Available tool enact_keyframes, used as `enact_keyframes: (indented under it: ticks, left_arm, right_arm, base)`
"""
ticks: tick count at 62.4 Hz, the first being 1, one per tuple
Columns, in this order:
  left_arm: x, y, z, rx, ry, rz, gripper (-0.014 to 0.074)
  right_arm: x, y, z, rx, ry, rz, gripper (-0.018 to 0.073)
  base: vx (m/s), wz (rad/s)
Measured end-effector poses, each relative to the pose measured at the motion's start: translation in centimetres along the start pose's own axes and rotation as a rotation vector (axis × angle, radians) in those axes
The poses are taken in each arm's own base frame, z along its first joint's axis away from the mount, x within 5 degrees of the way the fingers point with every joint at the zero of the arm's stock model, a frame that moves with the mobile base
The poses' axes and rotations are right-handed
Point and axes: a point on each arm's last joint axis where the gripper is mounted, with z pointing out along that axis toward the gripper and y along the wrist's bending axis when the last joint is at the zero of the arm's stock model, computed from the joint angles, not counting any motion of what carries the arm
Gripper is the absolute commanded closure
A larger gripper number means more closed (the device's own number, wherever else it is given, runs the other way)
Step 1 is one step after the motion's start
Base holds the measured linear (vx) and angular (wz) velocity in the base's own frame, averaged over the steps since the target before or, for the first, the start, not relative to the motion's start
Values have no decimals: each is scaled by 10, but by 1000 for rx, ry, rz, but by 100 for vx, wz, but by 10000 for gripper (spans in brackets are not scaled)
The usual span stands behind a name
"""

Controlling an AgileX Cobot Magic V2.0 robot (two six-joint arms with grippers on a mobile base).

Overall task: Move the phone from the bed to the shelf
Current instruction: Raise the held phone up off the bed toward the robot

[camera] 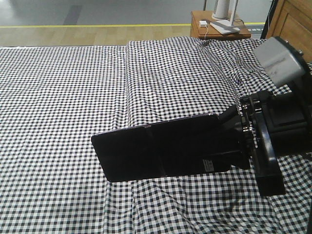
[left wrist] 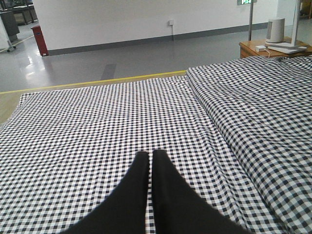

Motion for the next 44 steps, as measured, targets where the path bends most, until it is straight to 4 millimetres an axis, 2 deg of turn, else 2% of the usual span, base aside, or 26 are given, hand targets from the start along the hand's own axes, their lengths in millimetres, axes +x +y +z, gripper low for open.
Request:
enact_keyframes:
  ticks: [44]
  left_arm:
    - [0, 0, 0, 0, 0, 0, 595]
  right_arm:
    - [0, 0, 0, 0, 0, 0, 561]
  base:
    - [-1, 3]
